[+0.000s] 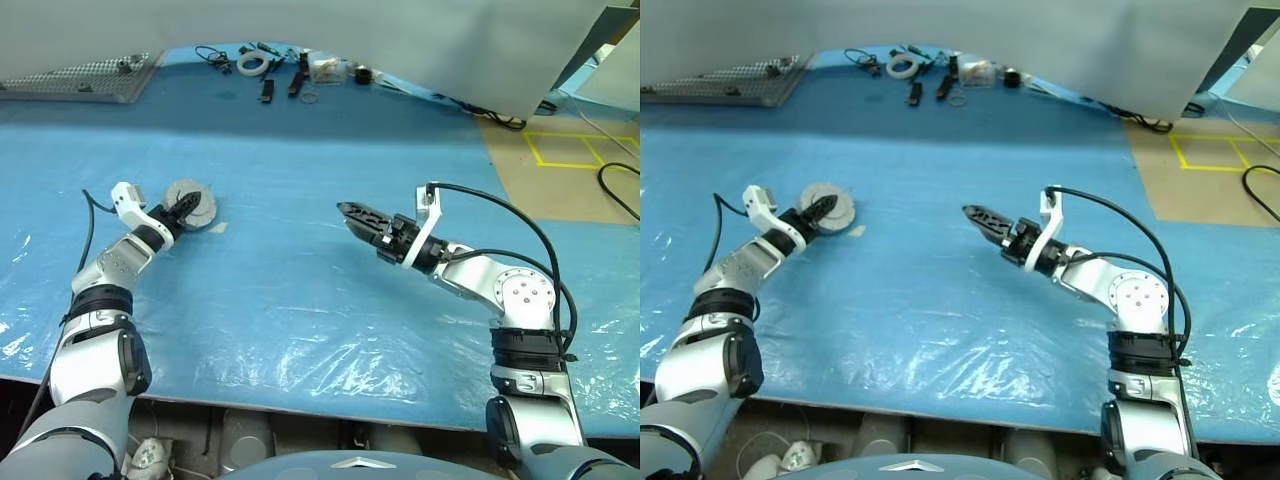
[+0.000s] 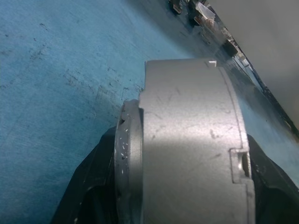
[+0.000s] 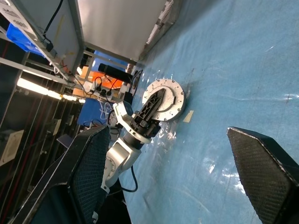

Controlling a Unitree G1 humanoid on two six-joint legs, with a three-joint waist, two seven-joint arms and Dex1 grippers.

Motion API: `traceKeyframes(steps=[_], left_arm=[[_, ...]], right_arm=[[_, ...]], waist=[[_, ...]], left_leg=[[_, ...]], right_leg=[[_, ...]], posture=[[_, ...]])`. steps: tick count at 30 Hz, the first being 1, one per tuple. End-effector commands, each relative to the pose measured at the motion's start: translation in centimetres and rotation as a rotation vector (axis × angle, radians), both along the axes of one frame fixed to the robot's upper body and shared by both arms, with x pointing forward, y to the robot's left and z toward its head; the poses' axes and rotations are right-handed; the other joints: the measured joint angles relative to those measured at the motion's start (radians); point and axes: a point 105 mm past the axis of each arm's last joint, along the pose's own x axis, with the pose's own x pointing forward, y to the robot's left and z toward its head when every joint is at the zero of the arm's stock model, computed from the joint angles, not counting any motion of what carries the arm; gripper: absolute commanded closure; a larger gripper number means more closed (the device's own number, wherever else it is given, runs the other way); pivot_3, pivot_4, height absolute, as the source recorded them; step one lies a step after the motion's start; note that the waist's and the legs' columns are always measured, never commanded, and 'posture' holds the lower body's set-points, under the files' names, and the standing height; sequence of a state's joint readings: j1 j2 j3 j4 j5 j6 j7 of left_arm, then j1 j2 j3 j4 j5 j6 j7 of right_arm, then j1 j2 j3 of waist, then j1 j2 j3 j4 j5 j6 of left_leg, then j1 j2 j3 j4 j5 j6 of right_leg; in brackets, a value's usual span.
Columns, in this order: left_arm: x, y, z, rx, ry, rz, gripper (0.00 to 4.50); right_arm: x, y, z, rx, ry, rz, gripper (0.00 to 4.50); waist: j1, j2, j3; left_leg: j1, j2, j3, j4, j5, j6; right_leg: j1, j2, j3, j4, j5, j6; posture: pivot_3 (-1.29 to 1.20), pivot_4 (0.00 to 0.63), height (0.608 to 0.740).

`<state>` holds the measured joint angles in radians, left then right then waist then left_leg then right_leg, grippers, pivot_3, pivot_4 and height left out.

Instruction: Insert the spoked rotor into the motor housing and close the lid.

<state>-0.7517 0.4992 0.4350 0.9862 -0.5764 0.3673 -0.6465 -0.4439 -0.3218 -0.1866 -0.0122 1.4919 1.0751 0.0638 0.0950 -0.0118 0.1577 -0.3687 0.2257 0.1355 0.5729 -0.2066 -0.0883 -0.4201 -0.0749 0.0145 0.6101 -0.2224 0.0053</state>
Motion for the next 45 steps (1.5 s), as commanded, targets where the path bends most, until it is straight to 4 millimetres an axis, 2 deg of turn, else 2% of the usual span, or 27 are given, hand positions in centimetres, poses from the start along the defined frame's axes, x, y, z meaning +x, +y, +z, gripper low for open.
traceKeyframes(steps=[1, 4, 6, 7, 9, 13, 16, 19, 21, 24, 29, 33, 36, 38, 40, 42, 43, 45], left_arm=[[-0.8, 2.0, -1.3, 0.099, 0.047, 0.048, 1.65], [-0.9, 2.2, -1.9, 0.134, 0.074, 0.051, 0.84], [-1.0, 2.9, -2.2, 0.140, 0.099, 0.089, 0.14], [-1.2, 3.6, -2.3, 0.153, 0.109, 0.121, 0.07], [-1.4, 5.1, -2.1, 0.179, 0.122, 0.177, 0.07], [-2.2, 7.6, -0.3, 0.214, 0.073, 0.217, 0.07], [-3.1, 10.3, 1.2, 0.246, 0.047, 0.281, 0.07], [-4.0, 11.8, 2.6, 0.268, 0.026, 0.278, 0.07], [-4.4, 11.7, 3.0, 0.272, 0.028, 0.213, 0.07], [-5.1, 10.6, 2.4, 0.307, 0.064, 0.056, 0.07], [-5.2, 9.4, 1.2, 0.316, 0.105, -0.020, 0.07], [-4.9, 9.5, 3.0, 0.284, 0.020, -0.008, 0.07], [-4.3, 7.2, 6.5, 0.319, -0.137, -0.140, 0.07], [-4.0, 4.5, 9.8, 0.365, -0.284, -0.257, 0.07], [-4.3, 1.0, 11.9, 0.413, -0.375, -0.410, 0.07], [-4.9, -2.0, 12.1, 0.470, -0.405, -0.555, 0.07], [-5.3, -4.0, 11.1, 0.514, -0.396, -0.651, 0.07], [-6.0, -6.4, 9.6, 0.566, -0.383, -0.767, 0.07]], right_arm=[[-0.2, -0.4, 1.1, 0.012, -0.050, -0.007, 0.23], [-0.1, -0.4, 1.1, 0.009, -0.052, -0.007, 0.22], [-0.1, -0.4, 1.1, 0.008, -0.052, -0.006, 0.22], [-0.1, -0.4, 1.1, 0.006, -0.052, -0.006, 0.22], [-0.1, -0.3, 1.1, 0.003, -0.054, -0.004, 0.22], [-0.1, -0.4, 1.0, 0.001, -0.058, -0.004, 0.22], [-0.3, -0.4, 0.9, 0.002, -0.061, -0.002, 0.22], [-0.5, -0.4, 0.9, 0.002, -0.068, 0.004, 0.22], [-0.6, -0.4, 0.9, 0.001, -0.070, 0.005, 0.22], [-0.6, -0.5, 0.8, -0.004, -0.069, 0.002, 0.22], [-0.6, -0.3, 0.5, -0.008, -0.065, 0.002, 0.22], [-0.7, -0.5, 0.4, -0.013, -0.067, -0.002, 0.22], [-1.2, -0.9, 0.6, -0.035, -0.092, 0.008, 0.22], [-1.5, -1.4, 0.8, -0.069, -0.130, 0.015, 0.22], [-1.8, -1.8, 1.2, -0.145, -0.206, 0.034, 0.22], [-2.3, -1.8, 1.1, -0.256, -0.291, 0.075, 0.22], [-2.4, -1.9, 0.8, -0.326, -0.343, 0.095, 0.22], [-2.5, -2.0, 0.3, -0.405, -0.407, 0.126, 0.22]], waist=[[-0.002, 0.000, 0.000], [-0.003, 0.000, 0.000], [0.001, 0.000, 0.000], [0.001, 0.001, -0.001], [-0.003, 0.001, -0.001], [-0.012, 0.001, -0.001], [-0.023, 0.001, -0.001], [-0.024, 0.001, 0.000], [-0.017, 0.001, 0.000], [-0.002, 0.001, 0.000], [0.008, 0.001, 0.000], [0.008, 0.001, 0.000], [0.012, 0.001, 0.000], [0.023, 0.001, 0.000], [0.031, 0.001, 0.000], [0.030, 0.001, 0.000], [0.030, 0.001, 0.000], [0.028, 0.002, -0.001]], left_leg=[[0.000, 0.000, 0.000, 0.000, 0.000, 0.000], [0.002, 0.000, 0.001, 0.000, 0.000, 0.000], [0.003, 0.001, 0.001, 0.000, 0.000, 0.000], [0.004, 0.000, 0.001, 0.000, 0.000, 0.000], [0.003, 0.000, 0.001, 0.000, 0.000, 0.000], [0.003, 0.002, 0.001, 0.000, 0.000, 0.000], [0.003, 0.003, 0.001, -0.001, 0.000, 0.000], [0.002, 0.004, 0.001, -0.002, 0.000, 0.000], [0.001, 0.004, 0.001, -0.002, 0.000, 0.000], [0.000, 0.002, 0.001, -0.003, 0.000, 0.000], [0.000, 0.003, 0.001, -0.001, 0.000, 0.000], [0.000, 0.005, 0.001, -0.001, 0.000, 0.000], [-0.001, 0.007, 0.001, -0.001, 0.000, 0.000], [-0.003, 0.008, 0.000, -0.001, 0.000, 0.000], [-0.003, 0.008, 0.000, -0.001, 0.000, 0.000], [-0.003, 0.008, 0.000, 0.000, 0.000, 0.000], [-0.003, 0.008, 0.000, 0.000, 0.000, 0.000], [-0.002, 0.008, 0.001, -0.001, 0.000, 0.000]], right_leg=[[0.001, 0.000, 0.000, 0.000, 0.000, 0.000], [0.002, 0.000, 0.001, 0.000, 0.000, -0.001], [0.002, 0.000, 0.000, 0.000, 0.000, -0.001], [0.002, 0.000, 0.000, 0.000, 0.000, -0.001], [0.002, 0.000, 0.001, 0.000, 0.000, -0.001], [0.002, 0.000, 0.000, 0.000, 0.001, -0.001], [0.001, 0.001, 0.000, -0.001, 0.001, -0.002], [-0.001, 0.001, -0.001, -0.003, 0.001, -0.002], [-0.001, 0.001, -0.003, -0.004, 0.001, -0.002], [-0.001, 0.000, -0.005, -0.004, 0.001, -0.003], [0.000, -0.002, -0.007, -0.002, 0.000, -0.003], [0.000, -0.002, -0.009, -0.002, 0.000, -0.004], [0.000, -0.001, -0.011, -0.002, -0.001, -0.006], [0.000, -0.001, -0.013, -0.002, -0.001, -0.007], [0.000, -0.001, -0.013, -0.003, -0.001, -0.007], [0.000, -0.001, -0.013, -0.002, -0.001, -0.007], [0.000, -0.001, -0.013, -0.002, -0.001, -0.007], [0.001, -0.001, -0.012, -0.002, -0.002, -0.007]], posture=[[0.00, 0.150, 0.740], [0.00, 0.150, 0.740], [0.00, 0.150, 0.740], [0.00, 0.150, 0.740], [0.00, 0.150, 0.740], [0.00, 0.150, 0.740], [0.00, 0.150, 0.740], [0.00, 0.150, 0.740], [0.00, 0.150, 0.740], [0.00, 0.150, 0.740], [0.00, 0.150, 0.740], [0.00, 0.150, 0.740], [0.00, 0.150, 0.740], [0.00, 0.150, 0.740], [0.00, 0.150, 0.740], [0.00, 0.150, 0.740], [0.00, 0.150, 0.740], [0.00, 0.150, 0.740]])
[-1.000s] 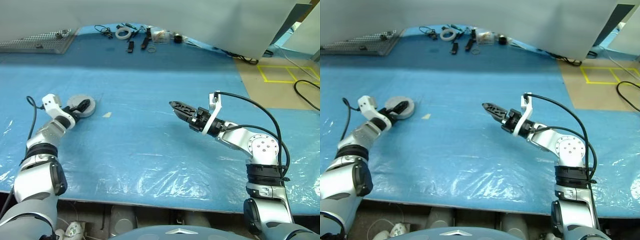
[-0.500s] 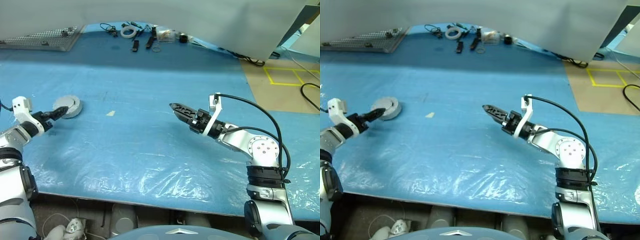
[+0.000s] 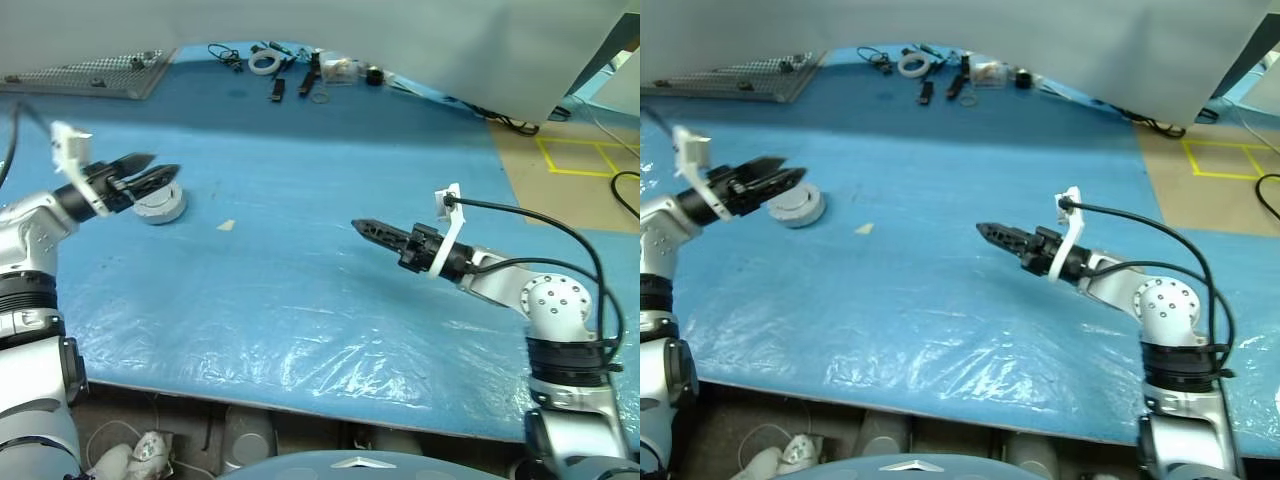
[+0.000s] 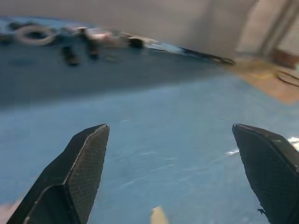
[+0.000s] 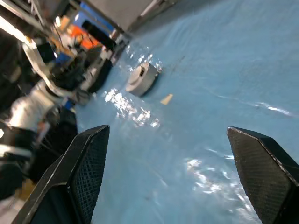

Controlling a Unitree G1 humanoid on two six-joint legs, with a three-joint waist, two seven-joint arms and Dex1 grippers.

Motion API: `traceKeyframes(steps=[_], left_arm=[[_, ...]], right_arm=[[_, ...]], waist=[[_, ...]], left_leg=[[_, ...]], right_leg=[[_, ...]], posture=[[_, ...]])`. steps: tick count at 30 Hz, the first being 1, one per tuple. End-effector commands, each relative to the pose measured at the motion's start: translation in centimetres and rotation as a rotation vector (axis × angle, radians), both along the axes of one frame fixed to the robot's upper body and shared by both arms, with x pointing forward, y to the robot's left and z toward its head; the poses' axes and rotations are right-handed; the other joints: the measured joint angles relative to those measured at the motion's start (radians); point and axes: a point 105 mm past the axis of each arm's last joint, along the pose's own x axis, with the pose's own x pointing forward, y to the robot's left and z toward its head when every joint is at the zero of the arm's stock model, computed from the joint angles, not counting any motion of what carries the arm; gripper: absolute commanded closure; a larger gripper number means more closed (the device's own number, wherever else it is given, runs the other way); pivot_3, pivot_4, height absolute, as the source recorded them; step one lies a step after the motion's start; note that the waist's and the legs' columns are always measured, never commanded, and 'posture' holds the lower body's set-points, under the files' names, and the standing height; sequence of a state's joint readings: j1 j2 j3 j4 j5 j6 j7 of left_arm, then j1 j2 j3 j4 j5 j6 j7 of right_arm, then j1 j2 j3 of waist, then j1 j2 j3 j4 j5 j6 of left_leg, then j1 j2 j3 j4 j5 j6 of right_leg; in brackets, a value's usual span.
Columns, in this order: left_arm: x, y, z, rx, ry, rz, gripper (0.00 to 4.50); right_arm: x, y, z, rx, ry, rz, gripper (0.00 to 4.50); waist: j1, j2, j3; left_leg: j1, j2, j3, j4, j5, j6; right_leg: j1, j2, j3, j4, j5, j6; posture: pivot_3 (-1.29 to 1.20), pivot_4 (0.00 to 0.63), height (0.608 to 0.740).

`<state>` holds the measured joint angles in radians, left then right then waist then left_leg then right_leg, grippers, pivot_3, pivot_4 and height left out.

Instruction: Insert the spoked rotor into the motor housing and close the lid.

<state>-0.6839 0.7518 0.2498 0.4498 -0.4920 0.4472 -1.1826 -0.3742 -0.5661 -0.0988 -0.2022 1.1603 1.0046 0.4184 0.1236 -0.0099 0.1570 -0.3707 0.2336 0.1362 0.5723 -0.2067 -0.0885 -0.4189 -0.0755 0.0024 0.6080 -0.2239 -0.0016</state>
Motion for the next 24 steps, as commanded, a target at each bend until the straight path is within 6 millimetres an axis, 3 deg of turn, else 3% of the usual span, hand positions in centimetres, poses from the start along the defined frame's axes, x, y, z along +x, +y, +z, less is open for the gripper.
traceKeyframes(steps=[1, 5, 12, 16, 24], left_arm=[[-1.3, -4.3, -2.8, 0.102, 0.051, -0.184, 0.07], [-2.6, -8.0, -6.0, 0.126, 0.092, -0.308, 0.07], [-4.8, -11.0, -8.7, 0.110, 0.123, -0.394, 0.07], [-5.4, -11.3, -9.4, 0.105, 0.131, -0.392, 0.07], [-4.5, -11.0, -9.4, 0.101, 0.114, -0.324, 0.07]], right_arm=[[-0.8, 0.6, -0.1, -0.131, -0.162, 0.089, 0.22], [-1.0, 0.6, -0.9, -0.265, -0.285, 0.136, 0.22], [-0.9, -0.2, -2.7, -0.407, -0.404, 0.133, 0.22], [-1.1, -0.3, -3.0, -0.402, -0.405, 0.130, 0.22], [-0.7, -0.3, -3.0, -0.393, -0.400, 0.109, 0.22]], waist=[[-0.004, 0.001, 0.000], [-0.023, 0.000, 0.000], [-0.028, 0.000, 0.000], [-0.028, 0.000, 0.000], [-0.029, 0.000, 0.000]], left_leg=[[0.001, 0.000, 0.000, 0.000, 0.000, 0.000], [0.000, 0.002, 0.000, 0.001, 0.000, 0.000], [0.000, 0.002, 0.000, 0.002, 0.000, 0.000], [0.001, 0.002, 0.000, 0.003, 0.000, 0.000], [0.004, 0.002, 0.001, 0.005, 0.000, 0.001]], right_leg=[[0.000, 0.000, 0.000, 0.000, 0.000, 0.000], [-0.001, 0.002, 0.001, 0.001, 0.000, 0.000], [-0.001, 0.002, 0.001, 0.001, 0.000, 0.000], [-0.001, 0.002, 0.002, 0.003, 0.000, 0.000], [-0.001, 0.002, 0.003, 0.008, -0.003, -0.005]], posture=[[0.00, 0.150, 0.740], [0.00, 0.150, 0.740], [0.00, 0.150, 0.740], [0.00, 0.150, 0.740], [0.00, 0.150, 0.740]])
